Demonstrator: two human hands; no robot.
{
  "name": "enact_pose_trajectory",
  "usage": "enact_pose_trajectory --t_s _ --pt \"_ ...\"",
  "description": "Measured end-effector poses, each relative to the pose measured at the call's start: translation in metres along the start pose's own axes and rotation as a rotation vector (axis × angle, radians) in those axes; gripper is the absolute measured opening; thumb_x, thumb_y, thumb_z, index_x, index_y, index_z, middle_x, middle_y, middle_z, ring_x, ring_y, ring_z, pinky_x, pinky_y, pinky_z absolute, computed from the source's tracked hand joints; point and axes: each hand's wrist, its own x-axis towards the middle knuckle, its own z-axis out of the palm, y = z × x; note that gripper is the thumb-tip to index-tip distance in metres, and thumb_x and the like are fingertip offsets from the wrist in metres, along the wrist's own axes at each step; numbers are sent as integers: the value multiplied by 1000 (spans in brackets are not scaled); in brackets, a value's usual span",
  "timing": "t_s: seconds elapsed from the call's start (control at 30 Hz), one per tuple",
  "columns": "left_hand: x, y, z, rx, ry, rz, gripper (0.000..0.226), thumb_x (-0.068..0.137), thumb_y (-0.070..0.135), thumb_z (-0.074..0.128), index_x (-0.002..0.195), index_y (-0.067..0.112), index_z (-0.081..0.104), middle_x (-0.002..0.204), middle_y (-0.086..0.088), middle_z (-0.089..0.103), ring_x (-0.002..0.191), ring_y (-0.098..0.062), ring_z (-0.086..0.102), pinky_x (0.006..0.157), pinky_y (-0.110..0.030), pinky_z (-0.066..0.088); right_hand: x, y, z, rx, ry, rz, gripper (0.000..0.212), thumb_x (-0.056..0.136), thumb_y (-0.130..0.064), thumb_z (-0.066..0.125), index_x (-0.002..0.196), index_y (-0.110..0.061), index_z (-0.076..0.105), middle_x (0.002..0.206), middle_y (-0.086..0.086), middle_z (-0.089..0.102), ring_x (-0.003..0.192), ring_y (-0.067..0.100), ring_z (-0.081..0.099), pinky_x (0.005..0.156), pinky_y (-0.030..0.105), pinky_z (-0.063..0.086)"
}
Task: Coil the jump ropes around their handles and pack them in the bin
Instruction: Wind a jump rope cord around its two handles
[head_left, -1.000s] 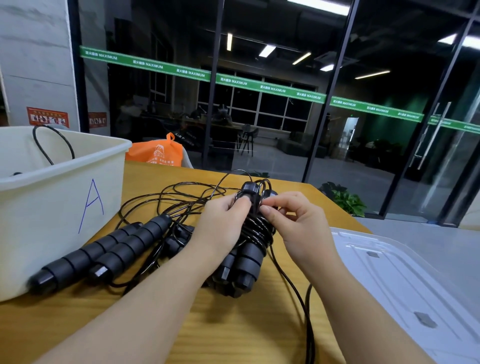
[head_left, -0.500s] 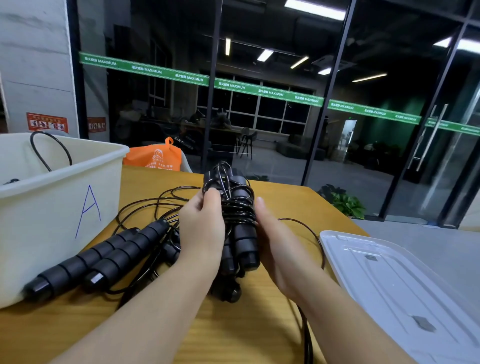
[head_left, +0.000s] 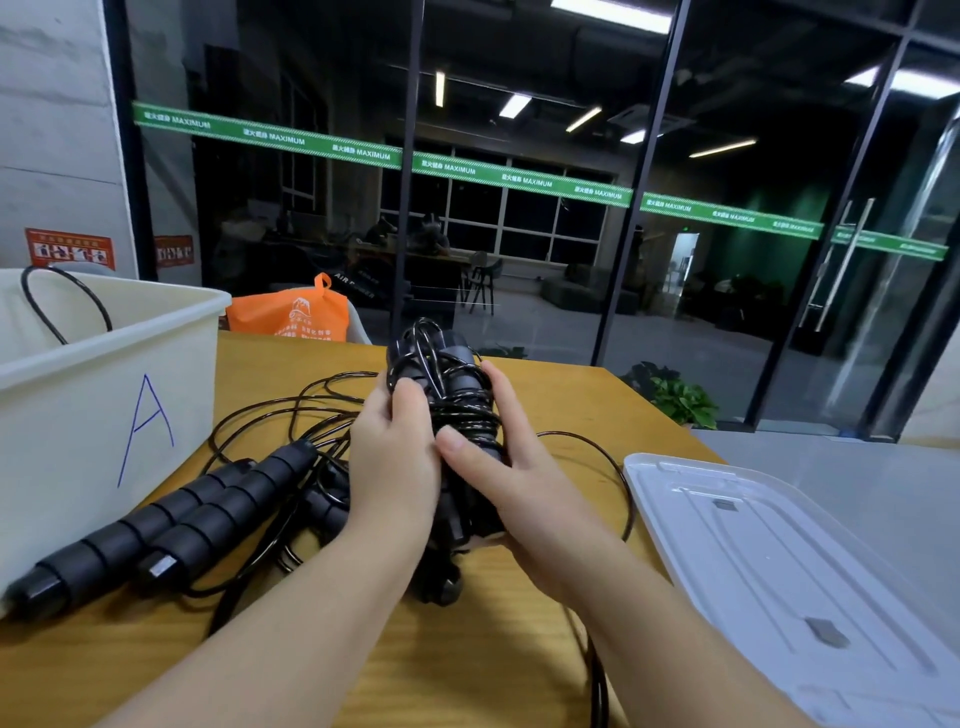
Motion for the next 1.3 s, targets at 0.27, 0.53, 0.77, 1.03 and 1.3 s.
enact_pose_trajectory --t_s 0.27,0.53,0.77,1.03,1.3 --pt "8 -8 -3 287 -179 6 41 97 43 35 137 44 44 127 4 56 115 -18 52 98 -44 46 3 3 -7 -141 242 -165 52 91 -22 65 129 -51 46 117 -20 65 109 3 62 98 37 51" --pt "12 10 -16 553 -10 438 20 92 26 57 75 35 52 90 14 54 85 0 51 67 -5 34 1 -2 -16 -325 295 -218 51 92 -18 63 134 -43 48 119 -17 64 106 -3 61 89 20 52" --pt "0 17 -9 402 -516 387 15 92 19 57 80 22 64 92 13 59 101 2 47 79 -1 33 3 -1 -22 -440 411 -145 53 93 -27 61 138 -45 41 110 -25 62 100 -5 61 83 17 52" --pt "-3 23 -8 590 -550 753 22 81 31 55 68 14 55 75 9 57 89 -8 50 75 -8 36 0 -5 -23 -495 414 -81 60 91 -29 61 141 -51 34 89 -45 54 89 -25 52 69 3 43" --pt "8 11 -3 142 -433 -337 44 98 40 44 62 17 54 54 4 41 49 -11 35 48 -25 28 -2 -5 -24 -828 481 -49 80 87 -43 66 151 -35 21 141 -14 49 126 12 48 93 28 42"
